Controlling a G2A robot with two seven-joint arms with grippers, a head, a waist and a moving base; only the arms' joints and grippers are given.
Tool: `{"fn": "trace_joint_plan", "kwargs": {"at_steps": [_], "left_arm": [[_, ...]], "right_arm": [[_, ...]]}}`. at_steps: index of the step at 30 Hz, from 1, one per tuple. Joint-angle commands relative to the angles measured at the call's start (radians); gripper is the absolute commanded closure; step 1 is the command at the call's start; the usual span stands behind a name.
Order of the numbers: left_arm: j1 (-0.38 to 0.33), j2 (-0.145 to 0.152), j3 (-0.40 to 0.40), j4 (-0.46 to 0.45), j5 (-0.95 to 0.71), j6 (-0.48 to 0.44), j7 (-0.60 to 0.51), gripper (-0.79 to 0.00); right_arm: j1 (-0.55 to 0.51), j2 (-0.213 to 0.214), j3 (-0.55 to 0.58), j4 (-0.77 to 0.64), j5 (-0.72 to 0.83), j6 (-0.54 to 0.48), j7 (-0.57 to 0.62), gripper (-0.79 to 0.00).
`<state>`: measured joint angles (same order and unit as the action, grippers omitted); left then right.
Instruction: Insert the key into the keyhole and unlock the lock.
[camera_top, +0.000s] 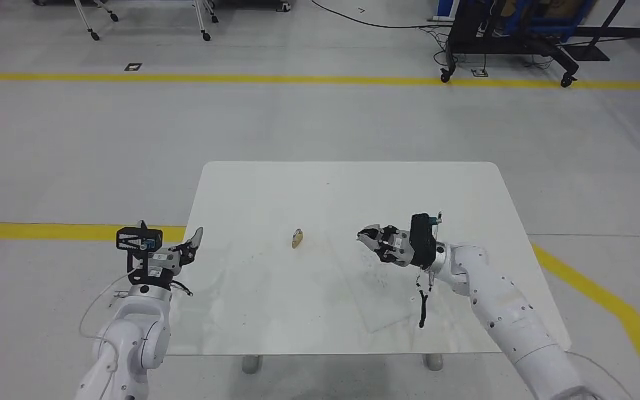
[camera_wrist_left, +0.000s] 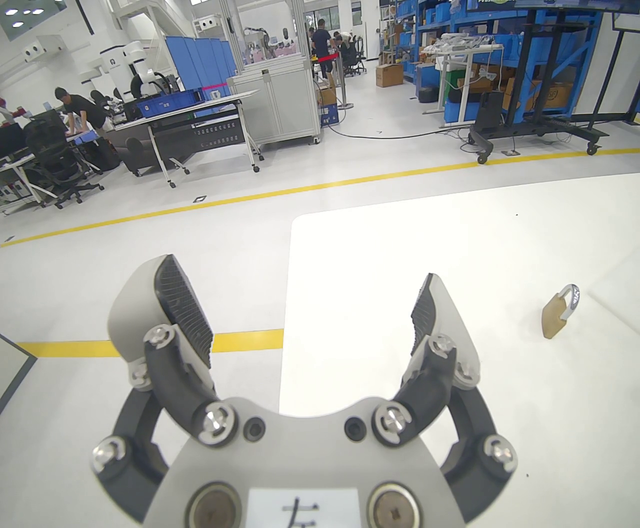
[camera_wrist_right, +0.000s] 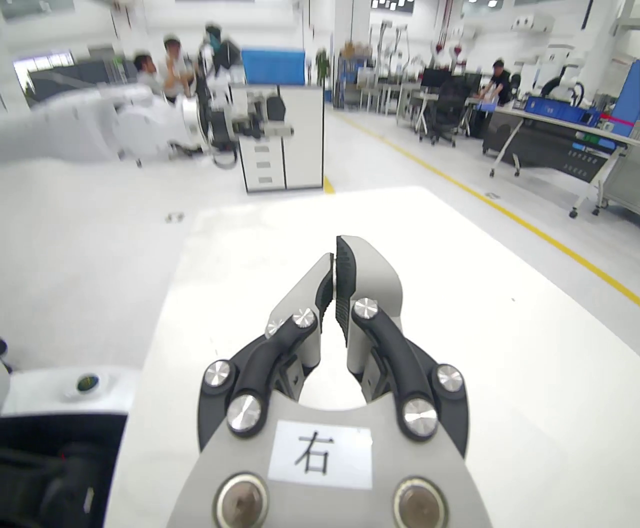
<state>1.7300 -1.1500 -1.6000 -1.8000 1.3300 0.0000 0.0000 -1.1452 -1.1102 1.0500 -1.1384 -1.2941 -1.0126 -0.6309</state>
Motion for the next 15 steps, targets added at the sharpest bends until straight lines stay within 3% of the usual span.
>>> {"fn": "trace_joint_plan", "kwargs": {"at_steps": [1, 5, 15], "left_arm": [[0.0, 0.0, 0.0, 0.0, 0.0, 0.0, 0.0, -0.785], [0.0, 0.0, 0.0, 0.0, 0.0, 0.0, 0.0, -0.785], [0.013, -0.004, -0.01, -0.006, -0.045, 0.004, 0.043, -0.785]], "right_arm": [[0.026, 0.003, -0.066, 0.01, 0.08, 0.0, -0.049, 0.0], [0.057, 0.028, -0.148, 0.01, 0.143, 0.0, -0.072, 0.0], [0.057, 0.028, -0.148, 0.01, 0.143, 0.0, -0.072, 0.0]]}}
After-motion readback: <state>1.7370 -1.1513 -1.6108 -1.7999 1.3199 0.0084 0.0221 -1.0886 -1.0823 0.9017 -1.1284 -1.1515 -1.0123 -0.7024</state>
